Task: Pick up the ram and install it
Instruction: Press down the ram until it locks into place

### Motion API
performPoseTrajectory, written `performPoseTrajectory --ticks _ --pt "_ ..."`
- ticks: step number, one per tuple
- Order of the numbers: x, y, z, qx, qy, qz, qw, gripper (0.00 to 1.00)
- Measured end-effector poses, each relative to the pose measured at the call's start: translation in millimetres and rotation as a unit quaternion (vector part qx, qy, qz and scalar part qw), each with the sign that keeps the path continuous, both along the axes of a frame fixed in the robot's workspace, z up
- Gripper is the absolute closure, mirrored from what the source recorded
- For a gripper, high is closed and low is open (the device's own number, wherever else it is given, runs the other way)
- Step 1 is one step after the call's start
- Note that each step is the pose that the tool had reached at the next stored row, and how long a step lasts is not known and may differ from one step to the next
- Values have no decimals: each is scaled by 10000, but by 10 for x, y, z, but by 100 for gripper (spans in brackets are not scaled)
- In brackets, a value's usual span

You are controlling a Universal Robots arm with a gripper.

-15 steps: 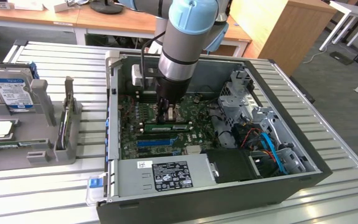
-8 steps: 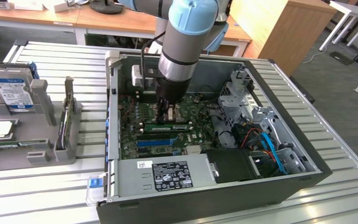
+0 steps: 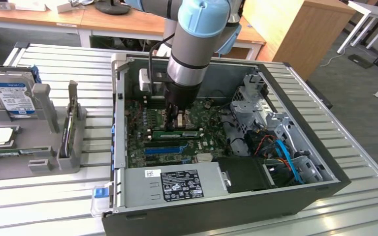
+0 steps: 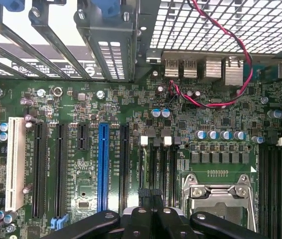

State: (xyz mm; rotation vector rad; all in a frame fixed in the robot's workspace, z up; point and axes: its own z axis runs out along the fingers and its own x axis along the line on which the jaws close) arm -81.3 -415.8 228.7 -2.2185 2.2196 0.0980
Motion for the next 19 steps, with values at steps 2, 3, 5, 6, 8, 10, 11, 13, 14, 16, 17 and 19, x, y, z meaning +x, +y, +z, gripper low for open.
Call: performPoseTrajectory --ticks 2,3,5,6,8,10,11,13,14,16,17,19 --pt "0 -1 -4 -2 1 0 10000 89" --pt "0 -1 -4 -3 1 0 10000 89" --pt "0 -1 -4 -2 1 0 10000 89" --pt "-1 -1 -4 -2 1 0 10000 89" --pt "0 -1 -8 -2 1 0 10000 89" --pt "-1 -1 -13 -2 1 0 10000 89" --pt "-1 -1 -14 -3 1 0 10000 89" --pt "-1 -1 -14 -3 1 0 10000 89" --pt "0 -1 -14 -3 1 0 10000 89" --pt "-1 -1 -16 -2 1 0 10000 89" --pt "0 0 -21 0 0 0 10000 89" --pt "-1 -1 -26 -2 1 0 10000 89"
